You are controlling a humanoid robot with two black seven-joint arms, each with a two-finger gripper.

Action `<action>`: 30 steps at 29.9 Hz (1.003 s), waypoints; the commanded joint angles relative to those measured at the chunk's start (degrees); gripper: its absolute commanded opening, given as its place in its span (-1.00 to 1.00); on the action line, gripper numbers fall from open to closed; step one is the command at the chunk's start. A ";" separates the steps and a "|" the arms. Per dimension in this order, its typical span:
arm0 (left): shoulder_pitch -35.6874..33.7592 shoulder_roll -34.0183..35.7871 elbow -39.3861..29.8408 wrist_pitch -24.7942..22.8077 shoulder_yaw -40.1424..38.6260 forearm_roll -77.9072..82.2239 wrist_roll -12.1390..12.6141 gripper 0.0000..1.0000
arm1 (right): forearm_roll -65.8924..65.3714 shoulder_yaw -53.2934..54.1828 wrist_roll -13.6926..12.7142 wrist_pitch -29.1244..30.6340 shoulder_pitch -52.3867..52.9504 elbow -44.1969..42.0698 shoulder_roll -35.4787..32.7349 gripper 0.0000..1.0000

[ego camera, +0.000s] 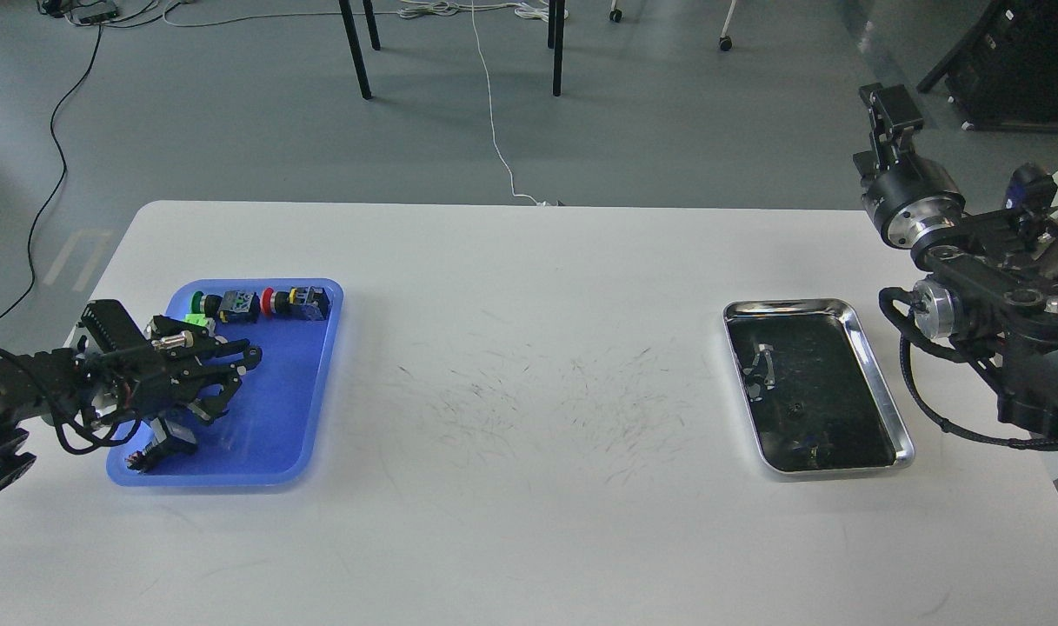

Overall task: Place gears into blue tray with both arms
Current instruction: 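Carry the black part into the blue tray and release it, then lift the left arm away and bring the right gripper toward the steel tray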

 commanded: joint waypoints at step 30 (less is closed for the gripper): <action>-9.04 1.65 0.03 -1.32 -0.74 -35.84 0.00 0.58 | -5.97 0.00 -0.13 0.35 0.51 10.88 -9.57 0.93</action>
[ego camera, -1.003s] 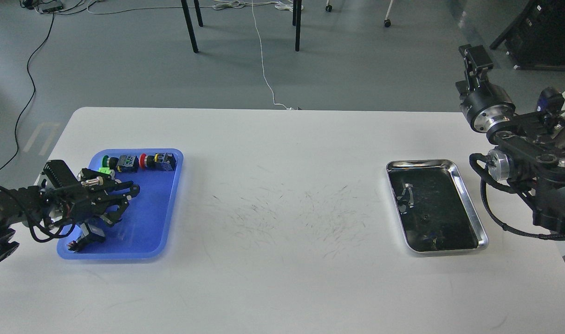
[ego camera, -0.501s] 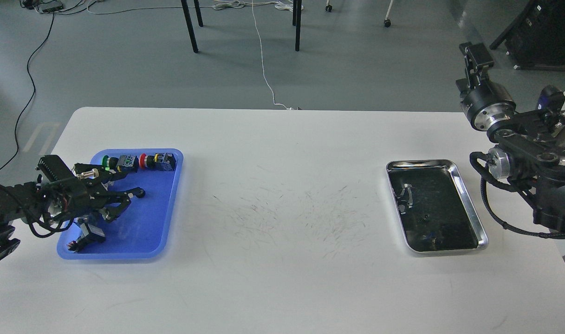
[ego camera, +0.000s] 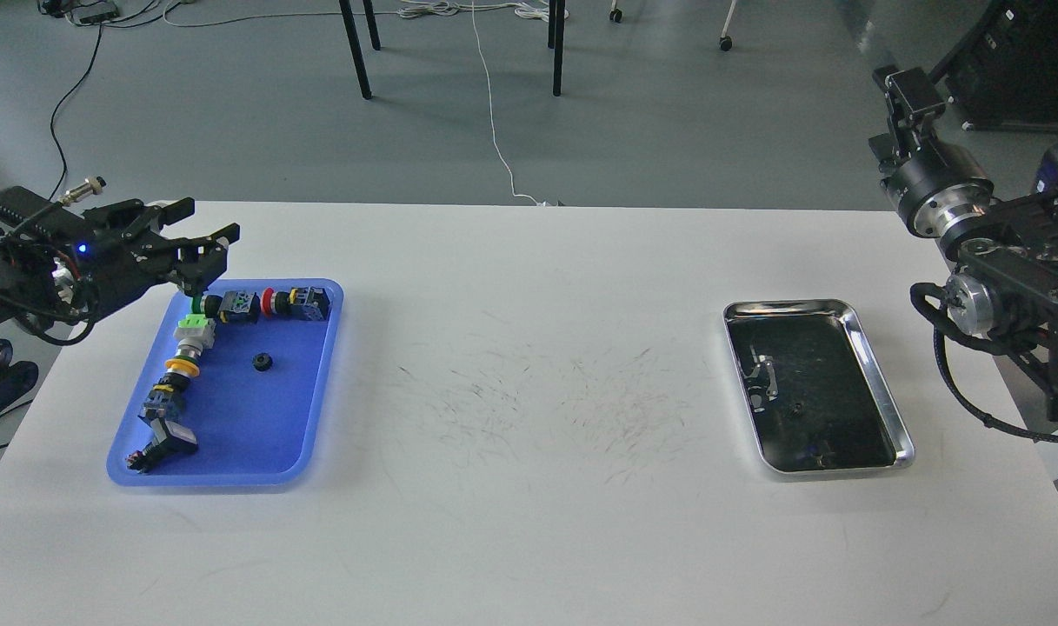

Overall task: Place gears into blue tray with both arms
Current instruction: 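Lift the left arm away and bring the right gripper toward the steel tray, then lower the right gripper onto the black mat in the steel tray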

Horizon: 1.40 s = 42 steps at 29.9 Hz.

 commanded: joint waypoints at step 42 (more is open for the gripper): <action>-4.36 -16.76 13.17 -22.31 -6.66 -57.95 -0.01 0.97 | -51.79 -7.03 2.53 32.17 5.97 32.35 -27.63 0.96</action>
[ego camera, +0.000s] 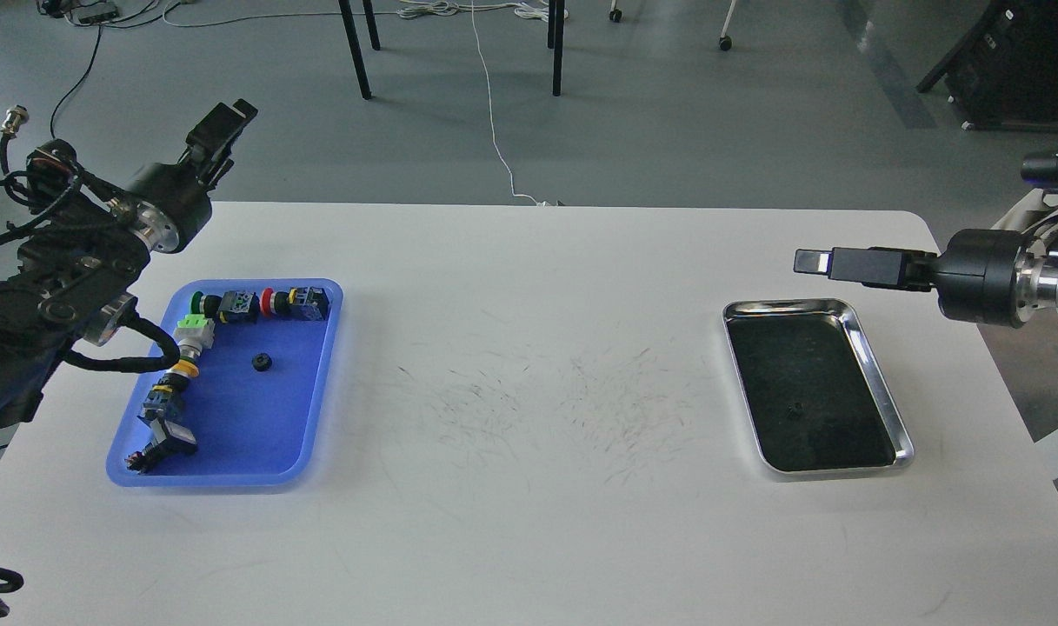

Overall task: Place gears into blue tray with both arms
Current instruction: 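Lower the right gripper onto the black mat in the steel tray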

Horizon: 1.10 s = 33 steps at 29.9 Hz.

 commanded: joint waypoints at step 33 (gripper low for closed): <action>1.73 -0.18 0.38 -20.45 -6.79 -16.77 0.00 0.97 | -49.25 -17.54 2.53 1.18 10.57 3.79 6.53 0.93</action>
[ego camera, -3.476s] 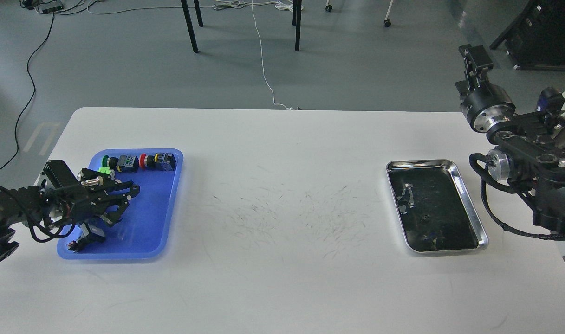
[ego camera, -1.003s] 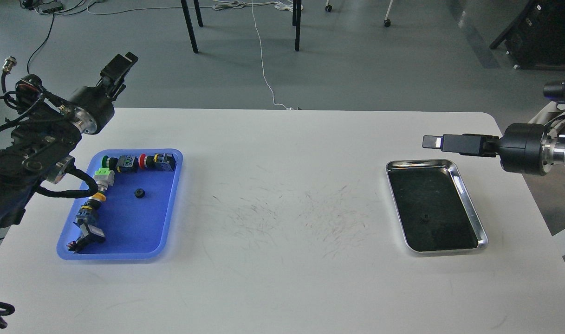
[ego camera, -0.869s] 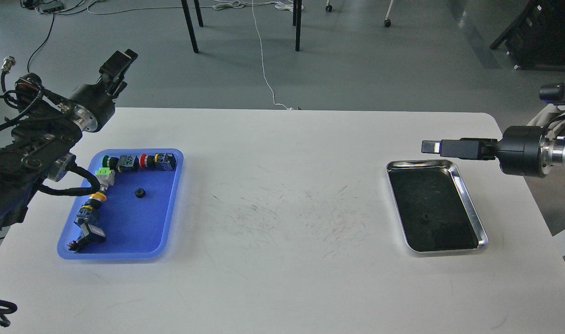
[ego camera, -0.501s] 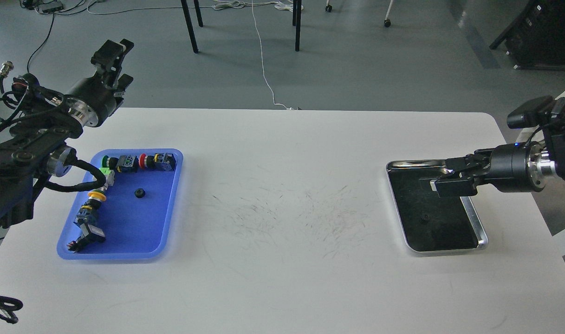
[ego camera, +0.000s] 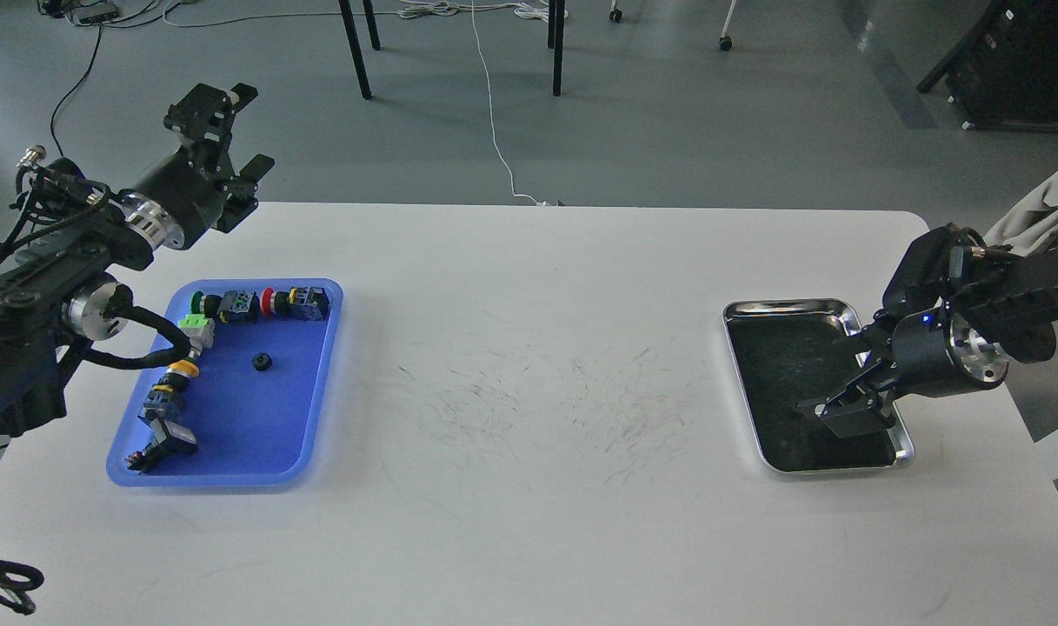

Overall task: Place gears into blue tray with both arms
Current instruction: 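Lower the right gripper onto the black mat in the steel tray, then grasp a part on the mat with the right gripper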

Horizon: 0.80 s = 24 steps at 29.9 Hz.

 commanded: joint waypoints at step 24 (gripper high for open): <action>1.08 1.47 0.08 -0.11 0.01 -0.40 0.00 0.97 | -2.32 -6.42 -0.01 -0.44 -0.27 -14.67 13.17 0.69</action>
